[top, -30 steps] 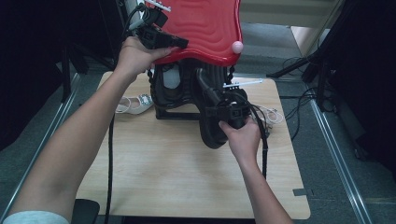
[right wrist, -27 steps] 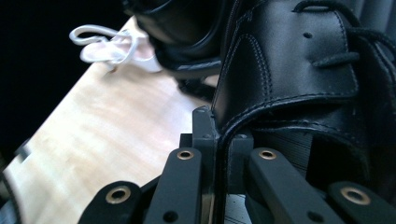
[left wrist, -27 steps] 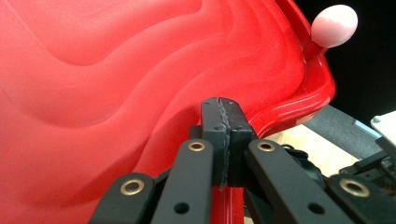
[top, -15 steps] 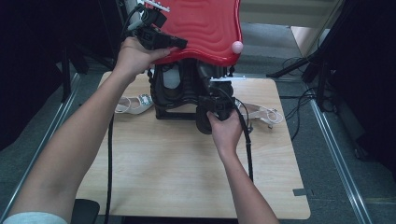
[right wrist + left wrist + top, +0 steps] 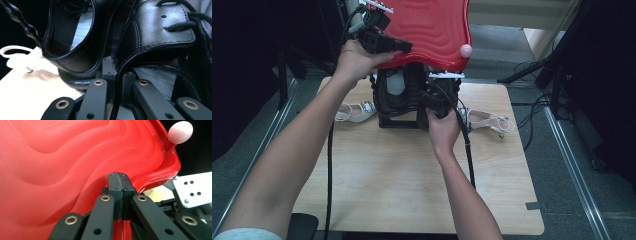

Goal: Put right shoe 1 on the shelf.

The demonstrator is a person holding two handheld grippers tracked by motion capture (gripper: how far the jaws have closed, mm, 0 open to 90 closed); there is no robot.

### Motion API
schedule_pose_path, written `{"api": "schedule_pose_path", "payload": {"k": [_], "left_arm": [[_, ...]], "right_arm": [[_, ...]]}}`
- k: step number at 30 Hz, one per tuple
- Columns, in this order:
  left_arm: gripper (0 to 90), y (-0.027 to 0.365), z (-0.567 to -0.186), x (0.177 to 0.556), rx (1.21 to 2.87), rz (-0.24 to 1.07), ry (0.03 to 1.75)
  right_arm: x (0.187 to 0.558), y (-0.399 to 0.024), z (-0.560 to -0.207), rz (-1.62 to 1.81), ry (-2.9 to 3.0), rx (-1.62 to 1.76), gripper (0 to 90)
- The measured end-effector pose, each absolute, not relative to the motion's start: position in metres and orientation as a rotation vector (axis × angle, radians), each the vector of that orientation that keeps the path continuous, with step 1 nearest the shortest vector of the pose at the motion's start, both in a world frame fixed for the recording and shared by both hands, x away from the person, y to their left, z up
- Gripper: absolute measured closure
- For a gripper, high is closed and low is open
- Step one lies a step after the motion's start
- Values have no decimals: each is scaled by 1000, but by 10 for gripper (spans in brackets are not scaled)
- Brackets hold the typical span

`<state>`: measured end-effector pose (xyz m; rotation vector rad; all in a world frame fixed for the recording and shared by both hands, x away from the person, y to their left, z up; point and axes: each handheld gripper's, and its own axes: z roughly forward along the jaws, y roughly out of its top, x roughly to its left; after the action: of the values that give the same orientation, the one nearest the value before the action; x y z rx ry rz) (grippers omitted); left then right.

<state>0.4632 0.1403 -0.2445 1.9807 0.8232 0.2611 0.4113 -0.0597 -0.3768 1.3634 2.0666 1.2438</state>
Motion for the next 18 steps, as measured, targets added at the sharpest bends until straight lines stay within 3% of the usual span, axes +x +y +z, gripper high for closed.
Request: {"api": "schedule_pose_path", "payload": {"k": [5,12,18], "left_arm": [[900,140,-245,463,1972,254,831],[900,140,-247,462,1963,283,820],[900,142,-247,463,1951,260,830]], "right_arm": [[412,-60,-378,1255,2066,1349,848],[414,-58,-381,1361,2069,1338,690],[414,-51,-384,1352,2116,1336,696]]}}
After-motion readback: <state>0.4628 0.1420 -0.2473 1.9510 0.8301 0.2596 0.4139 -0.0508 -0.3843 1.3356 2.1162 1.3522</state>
